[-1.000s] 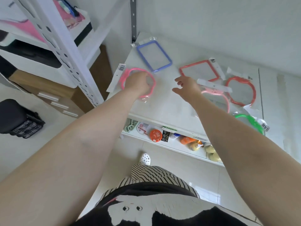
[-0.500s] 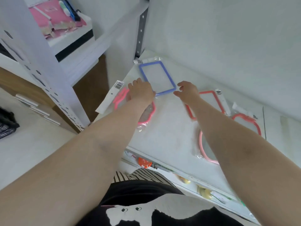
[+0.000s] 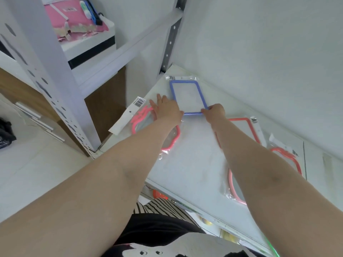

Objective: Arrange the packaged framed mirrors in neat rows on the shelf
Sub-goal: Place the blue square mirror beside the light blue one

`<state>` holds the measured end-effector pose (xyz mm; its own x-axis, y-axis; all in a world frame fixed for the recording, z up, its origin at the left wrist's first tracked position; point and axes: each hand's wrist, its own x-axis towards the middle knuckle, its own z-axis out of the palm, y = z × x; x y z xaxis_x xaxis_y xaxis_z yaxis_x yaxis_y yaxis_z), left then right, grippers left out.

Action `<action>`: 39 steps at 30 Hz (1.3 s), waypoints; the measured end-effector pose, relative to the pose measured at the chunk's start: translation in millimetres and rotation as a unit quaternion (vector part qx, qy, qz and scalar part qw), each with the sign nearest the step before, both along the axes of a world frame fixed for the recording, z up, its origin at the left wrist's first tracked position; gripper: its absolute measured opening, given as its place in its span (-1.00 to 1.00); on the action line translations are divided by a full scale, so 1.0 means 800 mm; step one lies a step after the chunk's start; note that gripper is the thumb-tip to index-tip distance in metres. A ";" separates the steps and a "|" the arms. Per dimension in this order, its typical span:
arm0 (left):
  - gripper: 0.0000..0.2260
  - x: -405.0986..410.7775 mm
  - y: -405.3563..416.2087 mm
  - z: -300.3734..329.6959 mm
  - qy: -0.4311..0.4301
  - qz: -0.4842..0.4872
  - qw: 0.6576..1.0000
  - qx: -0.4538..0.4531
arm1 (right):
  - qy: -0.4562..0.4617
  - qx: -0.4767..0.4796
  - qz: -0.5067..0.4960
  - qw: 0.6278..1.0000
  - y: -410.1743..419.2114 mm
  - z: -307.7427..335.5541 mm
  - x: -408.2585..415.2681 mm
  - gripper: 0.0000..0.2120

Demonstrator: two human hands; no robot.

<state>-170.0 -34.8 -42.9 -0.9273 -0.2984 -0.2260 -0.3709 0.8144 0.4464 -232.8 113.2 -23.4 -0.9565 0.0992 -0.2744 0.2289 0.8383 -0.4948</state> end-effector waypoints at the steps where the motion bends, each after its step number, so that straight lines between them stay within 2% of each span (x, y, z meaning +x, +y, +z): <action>1: -0.62 -0.001 0.000 0.004 0.003 0.004 1.000 0.013 | 0.008 -0.068 -0.033 0.997 0.002 0.005 0.003 -0.84; 3: -0.66 0.000 0.000 0.014 0.030 0.006 0.999 0.027 | 0.022 -0.191 -0.099 0.976 0.007 0.019 0.010 -0.82; 5: -0.71 0.003 0.003 0.027 0.103 -0.003 0.992 0.070 | 0.030 -0.283 -0.156 0.946 0.012 0.038 0.019 -0.82; 8: -0.74 0.011 0.006 0.049 0.156 0.019 0.943 0.293 | 0.033 -0.380 -0.204 0.902 0.020 0.060 0.038 -0.80; 10: -0.60 0.020 0.005 0.062 0.150 0.050 0.902 0.401 | 0.033 -0.403 -0.217 0.889 0.024 0.069 0.057 -0.76; 12: -0.42 0.033 0.005 0.072 0.123 0.064 0.872 0.470 | 0.041 -0.405 -0.226 0.885 0.029 0.075 0.080 -0.70; 14: -0.33 0.050 0.005 0.083 0.096 0.051 0.848 0.519 | 0.058 -0.427 -0.240 0.870 0.033 0.079 0.106 -0.66; 17: -0.33 0.083 0.004 0.101 0.061 0.009 0.834 0.549 | 0.082 -0.476 -0.274 0.832 0.039 0.085 0.149 -0.60; 20: -0.34 0.127 0.012 0.116 0.055 -0.033 0.822 0.566 | 0.108 -0.477 -0.312 0.814 0.049 0.091 0.204 -0.57; 29: -0.39 0.285 0.045 0.099 -0.019 -0.126 0.810 0.572 | 0.163 -0.383 -0.406 0.813 0.070 0.088 0.428 -0.57; 39: -0.39 0.407 0.126 0.092 -0.093 -0.220 0.804 0.544 | 0.189 -0.351 -0.499 0.769 0.134 0.084 0.597 -0.64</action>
